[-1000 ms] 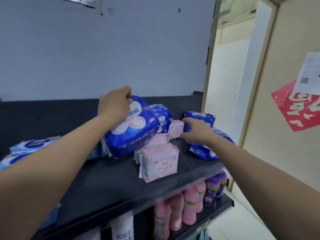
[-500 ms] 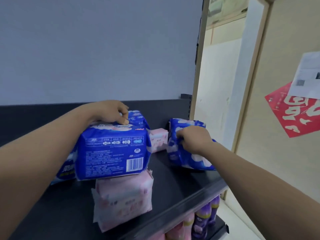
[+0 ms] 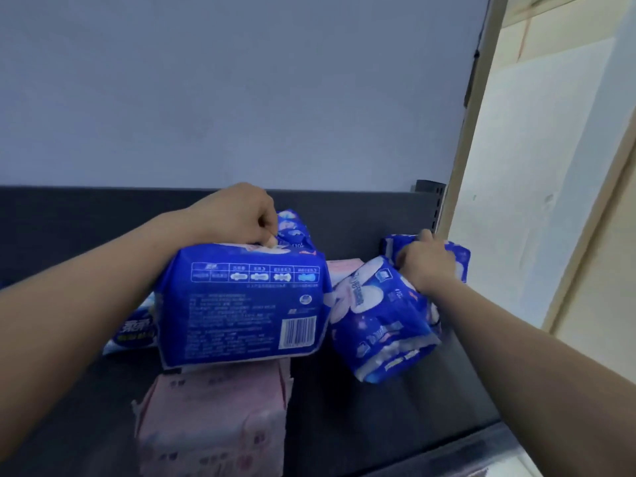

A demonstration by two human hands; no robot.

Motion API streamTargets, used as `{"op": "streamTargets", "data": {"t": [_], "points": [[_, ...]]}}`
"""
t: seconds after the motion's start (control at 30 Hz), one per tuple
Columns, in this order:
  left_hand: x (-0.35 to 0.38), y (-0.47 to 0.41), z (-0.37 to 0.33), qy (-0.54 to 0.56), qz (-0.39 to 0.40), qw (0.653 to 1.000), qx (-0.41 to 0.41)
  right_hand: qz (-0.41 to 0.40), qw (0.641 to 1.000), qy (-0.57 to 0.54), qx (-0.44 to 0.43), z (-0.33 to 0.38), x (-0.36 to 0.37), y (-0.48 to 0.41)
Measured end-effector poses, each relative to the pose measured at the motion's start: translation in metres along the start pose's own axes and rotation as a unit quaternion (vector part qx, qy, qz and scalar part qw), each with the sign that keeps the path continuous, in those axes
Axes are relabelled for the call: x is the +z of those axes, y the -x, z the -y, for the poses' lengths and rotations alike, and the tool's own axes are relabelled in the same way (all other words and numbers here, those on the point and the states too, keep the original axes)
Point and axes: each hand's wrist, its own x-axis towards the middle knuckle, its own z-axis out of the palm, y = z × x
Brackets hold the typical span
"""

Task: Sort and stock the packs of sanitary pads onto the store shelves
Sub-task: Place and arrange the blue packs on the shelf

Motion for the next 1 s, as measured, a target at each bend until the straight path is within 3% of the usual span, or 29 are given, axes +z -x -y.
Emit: {"op": "streamTargets", "data": {"t": [0.2,0.4,0.57,0.73,1.0], "points": [[0.003,0.005,-0.005,0.029,-0.015,0.997,-0.066,-0.062,0.994,0.033,-0.083,-0.012,0.015,-0.014],[0.005,0.012,-0.018,0.013,-0.050,0.992,-0.115,-0.030,0.984,0.040,-0.172,-0.005,-0.003,-0.016],[0.001,0.029,-0.031,0.009,-0.143,0.975,-0.168,0.036,0.981,-0.013,-0.189,0.005,-0.019,-0.017],[-0.019,0.056,-0.038,0.042,-0.317,0.917,-0.240,0.078,0.985,-0.057,-0.147,0.006,-0.030,-0.021],[-0.074,0.124,-0.040,-0.017,-0.496,0.813,-0.303,-0.051,0.975,-0.041,-0.214,0.041,-0.112,-0.016]]}}
